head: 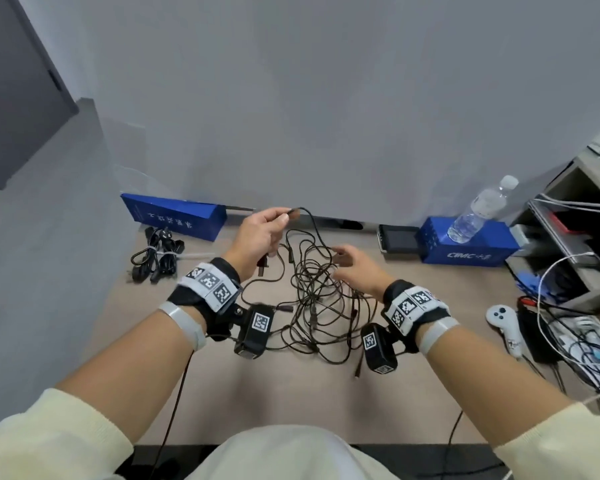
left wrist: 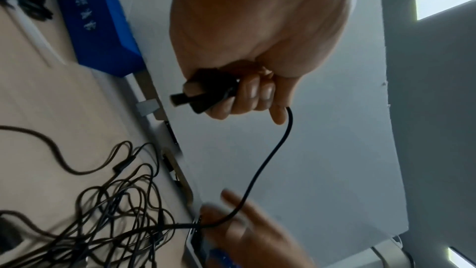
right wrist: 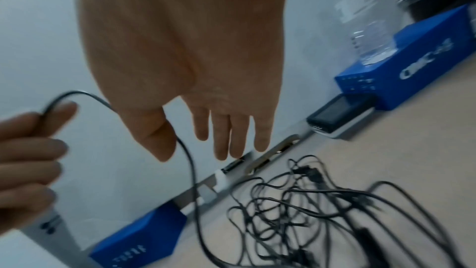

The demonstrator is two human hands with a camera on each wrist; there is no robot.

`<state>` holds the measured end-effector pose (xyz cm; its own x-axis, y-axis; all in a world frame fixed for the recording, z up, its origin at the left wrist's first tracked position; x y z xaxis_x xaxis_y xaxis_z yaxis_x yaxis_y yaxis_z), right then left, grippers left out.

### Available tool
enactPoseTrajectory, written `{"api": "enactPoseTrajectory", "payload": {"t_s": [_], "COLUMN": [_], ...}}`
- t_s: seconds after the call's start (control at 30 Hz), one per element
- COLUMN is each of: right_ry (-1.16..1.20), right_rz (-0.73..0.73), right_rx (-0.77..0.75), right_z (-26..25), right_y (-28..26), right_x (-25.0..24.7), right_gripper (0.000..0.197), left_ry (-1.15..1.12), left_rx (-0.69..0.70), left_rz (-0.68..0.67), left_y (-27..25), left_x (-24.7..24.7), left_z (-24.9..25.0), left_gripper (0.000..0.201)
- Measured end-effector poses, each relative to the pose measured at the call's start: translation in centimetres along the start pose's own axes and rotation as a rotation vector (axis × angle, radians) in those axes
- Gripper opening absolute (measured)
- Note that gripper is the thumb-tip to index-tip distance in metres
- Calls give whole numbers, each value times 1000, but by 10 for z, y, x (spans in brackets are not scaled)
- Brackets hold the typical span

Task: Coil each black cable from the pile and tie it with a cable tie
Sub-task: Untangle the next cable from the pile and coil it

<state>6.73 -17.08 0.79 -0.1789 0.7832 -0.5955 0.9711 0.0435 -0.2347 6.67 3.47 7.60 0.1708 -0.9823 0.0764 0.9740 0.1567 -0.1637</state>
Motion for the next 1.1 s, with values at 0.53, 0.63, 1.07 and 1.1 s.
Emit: {"api": "enactPoseTrajectory", "payload": {"t_s": [0.53,0.63,1.07,1.1], "right_ry": [133,124,126,58], "right_rz": [-191,-237,-264,-271], "right_rx": [-243,-242,-181,-232], "right_z": [-92,-97,-54,-59], "right_y": [-3,-1,-24,-27], "right_x": [49,58,58,57], "right_gripper": [36,39,14,13], "left_ry": [-14,-45,-436,-372], "left_rx": [-120,-132,-182,-171], "left_rz": [99,65,591,611], "left_y": [0,3,47,47], "left_x": [6,14,-49,-51], "left_z": [-19,-14,-22,-25], "left_gripper": [44,46,18,15]}}
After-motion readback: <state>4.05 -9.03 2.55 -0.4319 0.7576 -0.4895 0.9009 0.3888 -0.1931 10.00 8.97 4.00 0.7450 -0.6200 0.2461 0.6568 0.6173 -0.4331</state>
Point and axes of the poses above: each hand's wrist, its own y-axis towards the middle knuckle, its own x-axis out of the palm, z = x × y, the point moved 10 cm from there along y, towards the middle knuckle, and after that the axes turned 13 degrees about z, right-handed, at the moved point
